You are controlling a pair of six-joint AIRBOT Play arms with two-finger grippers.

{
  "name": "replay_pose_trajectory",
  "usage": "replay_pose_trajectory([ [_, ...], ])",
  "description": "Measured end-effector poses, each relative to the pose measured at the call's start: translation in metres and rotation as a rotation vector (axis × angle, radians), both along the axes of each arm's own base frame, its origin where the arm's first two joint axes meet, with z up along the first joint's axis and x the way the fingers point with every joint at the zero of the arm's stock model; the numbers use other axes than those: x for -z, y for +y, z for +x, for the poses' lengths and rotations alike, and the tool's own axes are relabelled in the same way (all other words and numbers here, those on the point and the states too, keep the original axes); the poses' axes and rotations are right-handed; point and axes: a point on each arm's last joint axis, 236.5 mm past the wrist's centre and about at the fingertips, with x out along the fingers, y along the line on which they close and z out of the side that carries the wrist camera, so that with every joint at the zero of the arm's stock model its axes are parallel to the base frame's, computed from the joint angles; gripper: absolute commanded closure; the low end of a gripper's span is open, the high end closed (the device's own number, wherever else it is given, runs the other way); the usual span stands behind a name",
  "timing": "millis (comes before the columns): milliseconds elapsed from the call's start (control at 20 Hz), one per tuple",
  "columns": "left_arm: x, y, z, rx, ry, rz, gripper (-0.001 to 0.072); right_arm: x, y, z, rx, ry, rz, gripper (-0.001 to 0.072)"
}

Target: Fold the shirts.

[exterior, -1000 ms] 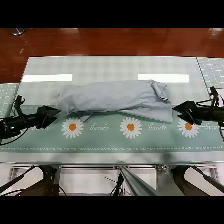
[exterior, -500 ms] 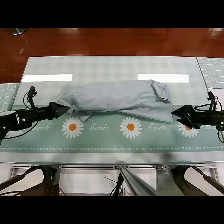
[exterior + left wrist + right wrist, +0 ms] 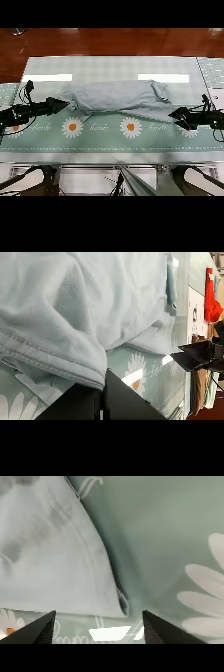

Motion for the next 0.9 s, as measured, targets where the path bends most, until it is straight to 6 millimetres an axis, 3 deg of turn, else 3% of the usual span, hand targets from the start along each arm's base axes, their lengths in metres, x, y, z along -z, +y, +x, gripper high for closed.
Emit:
replay_pose_trajectory([
  [200,-0.002,-0.001,-0.001,0.000,0.009,-0.012,0.0688,0.004,0.012,0.023,-0.013,-0.012,0.025,0.0094],
  [250,-0.002,-0.001,-0.001,0.000,0.011,-0.013,0.0688,0.004,0.017,0.029,-0.026,-0.017,0.029,0.0160],
  [350,-0.002,-0.002,-0.001,-0.001,0.015,-0.017,0.0688,0.009,0.030,0.040,-0.071,-0.016,0.023,0.0686],
  [450,-0.003,-0.002,-0.001,-0.006,0.030,-0.029,0.0688,0.008,0.043,0.051,-0.122,-0.028,0.022,0.0690],
  [550,-0.009,-0.002,0.001,-0.007,0.032,-0.042,0.0689,-0.012,0.054,0.069,-0.176,-0.072,0.033,0.0690],
  [600,-0.018,-0.001,0.007,-0.013,0.018,-0.050,0.0689,-0.029,0.054,0.085,-0.189,-0.118,0.024,0.0690],
  [700,-0.064,0.002,0.031,-0.038,-0.080,-0.095,0.0689,-0.088,0.053,0.126,-0.219,-0.262,-0.005,0.0691],
  [750,-0.099,0.004,0.045,-0.049,-0.157,-0.124,0.0689,-0.130,0.051,0.147,-0.233,-0.354,-0.029,0.0690],
  [850,-0.195,0.007,0.068,-0.059,-0.380,-0.178,0.0689,-0.229,0.047,0.182,-0.246,-0.569,-0.093,0.0690],
  [900,-0.247,0.008,0.071,-0.052,-0.500,-0.184,0.0689,-0.281,0.046,0.189,-0.254,-0.676,-0.134,0.0690],
])
